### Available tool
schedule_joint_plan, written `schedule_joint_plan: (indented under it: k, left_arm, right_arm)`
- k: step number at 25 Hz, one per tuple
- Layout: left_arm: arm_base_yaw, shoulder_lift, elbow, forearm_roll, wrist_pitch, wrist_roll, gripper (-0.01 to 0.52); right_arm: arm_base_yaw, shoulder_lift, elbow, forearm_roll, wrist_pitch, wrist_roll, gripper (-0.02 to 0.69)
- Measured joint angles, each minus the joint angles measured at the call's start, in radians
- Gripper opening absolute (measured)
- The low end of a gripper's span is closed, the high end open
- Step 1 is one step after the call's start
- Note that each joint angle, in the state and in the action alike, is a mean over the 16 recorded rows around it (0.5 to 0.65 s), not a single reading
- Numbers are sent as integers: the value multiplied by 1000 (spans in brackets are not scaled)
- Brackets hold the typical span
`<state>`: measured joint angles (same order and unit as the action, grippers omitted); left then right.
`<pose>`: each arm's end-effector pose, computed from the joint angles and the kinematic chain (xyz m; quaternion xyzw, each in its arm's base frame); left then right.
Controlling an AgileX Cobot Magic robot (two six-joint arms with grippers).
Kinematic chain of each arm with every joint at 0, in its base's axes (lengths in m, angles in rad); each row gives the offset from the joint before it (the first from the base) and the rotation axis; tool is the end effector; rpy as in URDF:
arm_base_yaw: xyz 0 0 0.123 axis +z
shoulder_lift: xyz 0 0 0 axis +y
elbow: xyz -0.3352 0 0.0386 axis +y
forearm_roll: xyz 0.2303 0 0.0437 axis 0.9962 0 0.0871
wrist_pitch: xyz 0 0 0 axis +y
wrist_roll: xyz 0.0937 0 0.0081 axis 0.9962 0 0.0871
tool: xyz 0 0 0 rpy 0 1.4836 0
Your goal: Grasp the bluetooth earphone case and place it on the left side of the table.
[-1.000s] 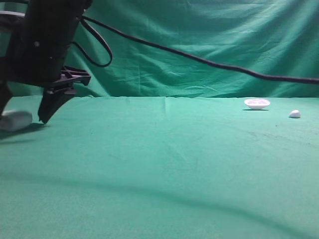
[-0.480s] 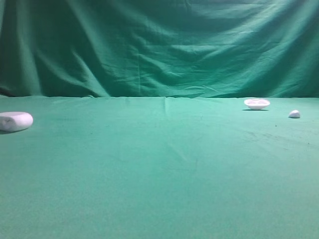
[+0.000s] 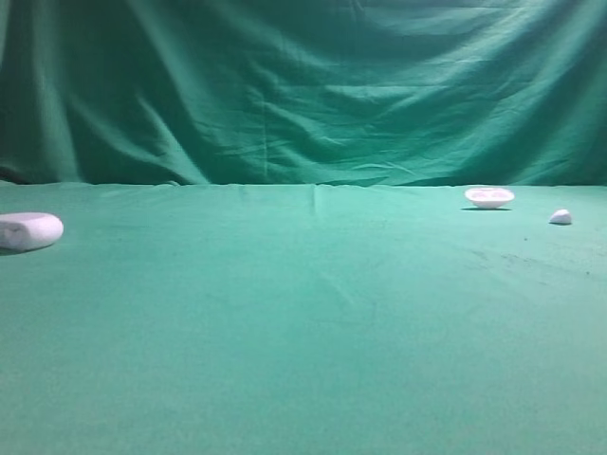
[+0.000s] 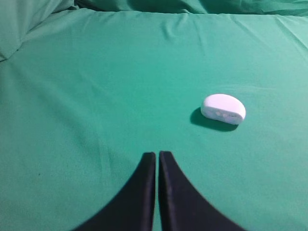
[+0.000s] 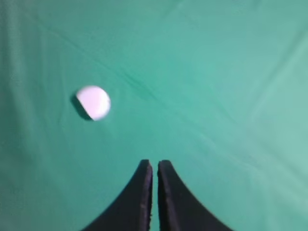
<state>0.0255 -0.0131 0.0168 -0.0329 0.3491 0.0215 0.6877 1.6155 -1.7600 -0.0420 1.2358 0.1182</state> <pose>-0.0145 -0.0014 0.1753 -0.0105 0.7944 0.0004 0.6073 0.2539 0.2038 0.4532 -0.2707 0.9210 0.0903 0.2653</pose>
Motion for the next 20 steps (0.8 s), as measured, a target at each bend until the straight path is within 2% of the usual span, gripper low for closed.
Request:
schedule_joint_plan:
  k: [11, 16, 20]
  left_arm:
    - [0, 0, 0, 0, 0, 0, 0]
    - [0, 0, 0, 0, 0, 0, 0]
    - [0, 0, 0, 0, 0, 0, 0]
  right_arm:
    - [-75, -548, 619, -9, -185, 3, 0]
    - [-75, -746, 781, -23, -231, 9, 0]
    - [-77, -861, 845, -36, -212, 11, 0]
